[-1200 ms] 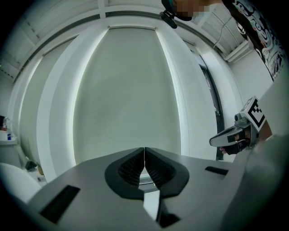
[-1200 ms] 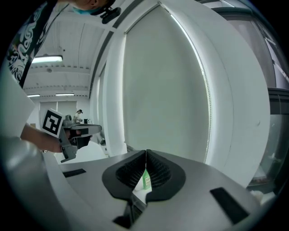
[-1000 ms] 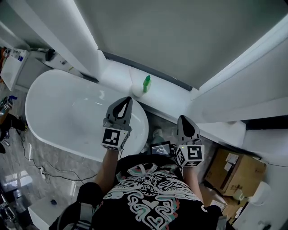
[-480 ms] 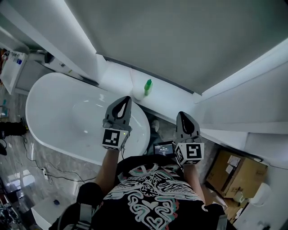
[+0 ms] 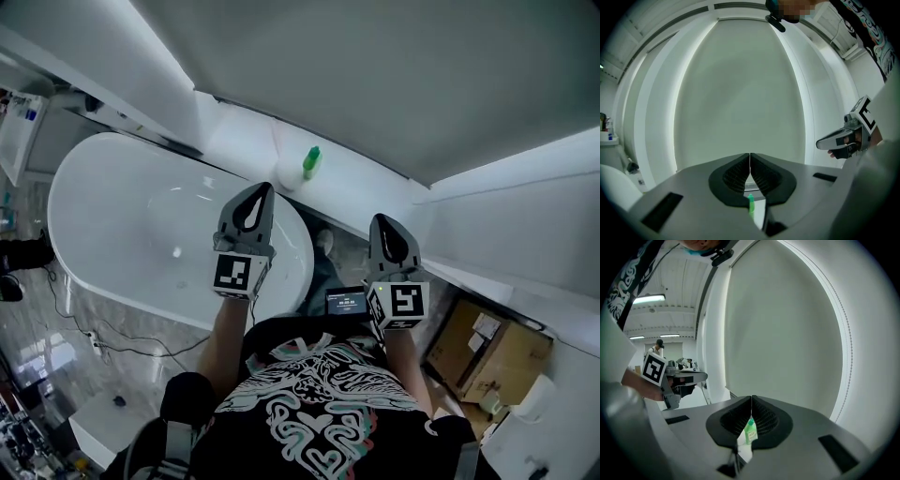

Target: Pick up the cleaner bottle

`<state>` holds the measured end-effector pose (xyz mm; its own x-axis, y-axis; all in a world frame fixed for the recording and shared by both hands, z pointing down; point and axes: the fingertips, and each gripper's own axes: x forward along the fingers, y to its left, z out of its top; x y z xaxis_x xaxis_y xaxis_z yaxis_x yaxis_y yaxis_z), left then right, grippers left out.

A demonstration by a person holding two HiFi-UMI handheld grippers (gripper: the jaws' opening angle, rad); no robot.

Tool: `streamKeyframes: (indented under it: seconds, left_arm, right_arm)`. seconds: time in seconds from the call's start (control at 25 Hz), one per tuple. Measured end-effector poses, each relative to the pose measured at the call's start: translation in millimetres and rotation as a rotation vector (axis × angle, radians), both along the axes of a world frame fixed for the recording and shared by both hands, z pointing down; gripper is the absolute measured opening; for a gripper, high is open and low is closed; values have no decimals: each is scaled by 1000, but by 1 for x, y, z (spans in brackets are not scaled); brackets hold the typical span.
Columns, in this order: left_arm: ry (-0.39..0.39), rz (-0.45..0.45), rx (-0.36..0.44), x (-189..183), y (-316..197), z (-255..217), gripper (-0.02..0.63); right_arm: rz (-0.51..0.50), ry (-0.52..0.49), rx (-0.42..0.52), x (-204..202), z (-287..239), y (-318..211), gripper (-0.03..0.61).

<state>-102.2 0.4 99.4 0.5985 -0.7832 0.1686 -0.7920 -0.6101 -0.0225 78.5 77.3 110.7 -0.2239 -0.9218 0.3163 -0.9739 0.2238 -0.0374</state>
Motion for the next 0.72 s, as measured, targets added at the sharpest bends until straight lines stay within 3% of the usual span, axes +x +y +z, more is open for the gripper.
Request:
streamKeyframes:
  seconds: [0.72]
  left_arm:
    - [-35,12,-84,20,-39,93,18]
  right_arm:
    - [-32,30,-59,15,71,-56,26]
